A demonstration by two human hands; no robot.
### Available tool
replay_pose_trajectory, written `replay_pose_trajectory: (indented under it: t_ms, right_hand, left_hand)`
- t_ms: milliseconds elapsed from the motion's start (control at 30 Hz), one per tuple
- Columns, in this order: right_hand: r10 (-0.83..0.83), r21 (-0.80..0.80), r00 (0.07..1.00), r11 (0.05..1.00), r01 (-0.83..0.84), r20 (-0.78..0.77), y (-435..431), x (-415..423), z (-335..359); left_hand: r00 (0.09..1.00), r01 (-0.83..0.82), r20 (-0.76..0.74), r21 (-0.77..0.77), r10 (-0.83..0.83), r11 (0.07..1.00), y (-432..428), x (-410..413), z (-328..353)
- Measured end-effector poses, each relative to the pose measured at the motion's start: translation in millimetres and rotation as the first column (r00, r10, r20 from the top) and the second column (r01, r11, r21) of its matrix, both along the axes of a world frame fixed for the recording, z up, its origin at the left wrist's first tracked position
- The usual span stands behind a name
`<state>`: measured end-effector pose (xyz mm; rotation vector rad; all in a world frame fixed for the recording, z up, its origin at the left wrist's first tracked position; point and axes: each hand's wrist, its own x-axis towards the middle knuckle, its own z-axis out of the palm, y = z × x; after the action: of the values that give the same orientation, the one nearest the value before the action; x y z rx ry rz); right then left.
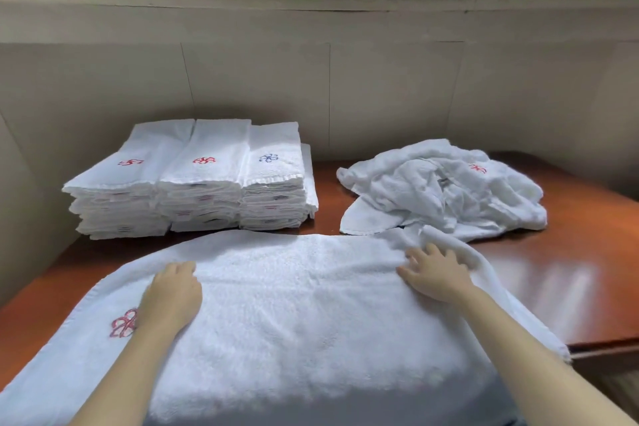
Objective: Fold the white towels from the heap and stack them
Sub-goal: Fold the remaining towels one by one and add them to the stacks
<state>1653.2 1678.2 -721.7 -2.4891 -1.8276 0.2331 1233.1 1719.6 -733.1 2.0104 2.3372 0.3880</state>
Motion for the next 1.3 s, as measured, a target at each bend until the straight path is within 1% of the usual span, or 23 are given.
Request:
replay_pose_trajectory:
  t_ms: [33, 67, 133, 233, 300, 400, 467, 533, 633, 667, 700, 733, 800, 833, 867, 900, 933, 967, 1000, 1033, 1067, 1100, 1300]
  right_hand:
    - [0.030, 0.057, 1.000, 0.998, -0.030, -0.007, 2, -6, 4]
    - [0.069, 0.108, 0.997, 0.992, -0.066, -0.024, 4, -15, 8]
    - [0.130, 0.174, 0.991, 0.977, -0.122, -0.039, 7, -36, 12]
    - [0.116, 0.254, 0.993, 0.960, -0.120, 0.034, 14, -60, 6]
    - [0.084, 0.219, 0.996, 0.972, -0.082, 0.002, 19, -63, 7]
    - [0.091, 0.121, 0.978, 0.990, -0.068, -0.189, 27, -50, 13]
    - [0.123, 0.089, 0.957, 0.991, -0.103, -0.264, 30, -42, 17]
    - [0.160, 0.090, 0.956, 0.986, -0.142, -0.246, 32, -40, 20]
    - [0.174, 0.047, 0.978, 0.984, -0.169, -0.117, 35, -47, 24]
    - [0.168, 0.072, 0.982, 0.984, -0.162, -0.087, 37, -50, 25]
    - [0.128, 0.148, 0.990, 0.982, -0.118, -0.063, 39, -53, 26]
    - [0.078, 0.263, 0.994, 0.963, -0.057, -0.073, 40, -56, 29]
    - [-0.025, 0.515, 0.982, 0.849, 0.119, -0.187, 42, -58, 34]
    - [-0.018, 0.610, 0.969, 0.774, 0.170, -0.248, 42, -57, 37]
    - [0.017, 0.662, 0.961, 0.729, 0.176, -0.275, 42, -57, 39]
    - [0.046, 0.661, 0.959, 0.734, 0.157, -0.279, 43, -56, 39]
    - [0.065, 0.615, 0.963, 0.780, 0.115, -0.262, 44, -54, 37]
    - [0.059, 0.510, 0.969, 0.857, 0.074, -0.238, 44, -53, 31]
    - [0.043, 0.364, 0.978, 0.931, 0.035, -0.204, 43, -52, 23]
    - [0.026, 0.213, 0.986, 0.977, 0.010, -0.163, 41, -51, 15]
    - [0.031, 0.105, 0.993, 0.994, -0.019, -0.115, 39, -49, 6]
    - [0.048, 0.060, 0.996, 0.997, -0.043, -0.076, 36, -48, -2]
    - [0.075, 0.193, 0.997, 0.978, -0.077, 0.018, 29, -44, -7]
  left_hand:
    - [0.999, 0.032, -0.017, -0.002, -0.032, 0.999, 0, 3, 3]
    - [0.999, 0.023, -0.048, -0.015, -0.024, 1.000, 1, 7, 8]
    - [0.994, -0.084, -0.071, -0.072, 0.079, 0.994, 4, 11, 18]
    - [0.973, -0.226, -0.084, -0.192, 0.214, 0.955, 3, 13, 23]
    - [0.963, -0.270, -0.076, -0.205, 0.260, 0.941, 4, 9, 22]
    - [0.954, -0.298, -0.012, -0.155, 0.300, 0.942, 7, -4, 20]
    - [0.957, -0.287, 0.011, -0.105, 0.289, 0.952, 11, -16, 19]
    - [0.968, -0.243, 0.043, -0.102, 0.248, 0.965, 12, -28, 18]
    - [0.979, -0.185, 0.054, -0.175, 0.197, 0.967, 13, -38, 19]
    - [0.981, -0.178, 0.050, -0.175, 0.189, 0.968, 13, -38, 19]
    - [0.982, -0.176, 0.042, -0.159, 0.185, 0.972, 13, -38, 19]
    - [0.980, -0.187, 0.043, -0.133, 0.194, 0.973, 13, -38, 18]
    - [0.962, -0.256, 0.092, -0.032, 0.258, 0.966, 13, -38, 18]
    - [0.952, -0.290, 0.114, 0.027, 0.285, 0.957, 14, -38, 18]
    - [0.940, -0.322, 0.136, 0.062, 0.312, 0.945, 14, -41, 18]
    - [0.924, -0.351, 0.189, 0.072, 0.333, 0.934, 15, -43, 18]
    - [0.912, -0.358, 0.230, 0.049, 0.338, 0.932, 14, -45, 18]
    - [0.926, -0.326, 0.209, 0.016, 0.315, 0.945, 12, -47, 17]
    - [0.950, -0.275, 0.150, -0.014, 0.274, 0.961, 11, -49, 14]
    - [0.967, -0.231, 0.097, -0.040, 0.234, 0.972, 10, -51, 11]
    - [0.978, -0.197, 0.057, -0.050, 0.200, 0.979, 10, -53, 9]
    - [0.981, -0.187, 0.043, -0.054, 0.190, 0.981, 9, -55, 8]
    - [0.972, -0.233, 0.013, -0.088, 0.235, 0.968, 9, -48, 9]
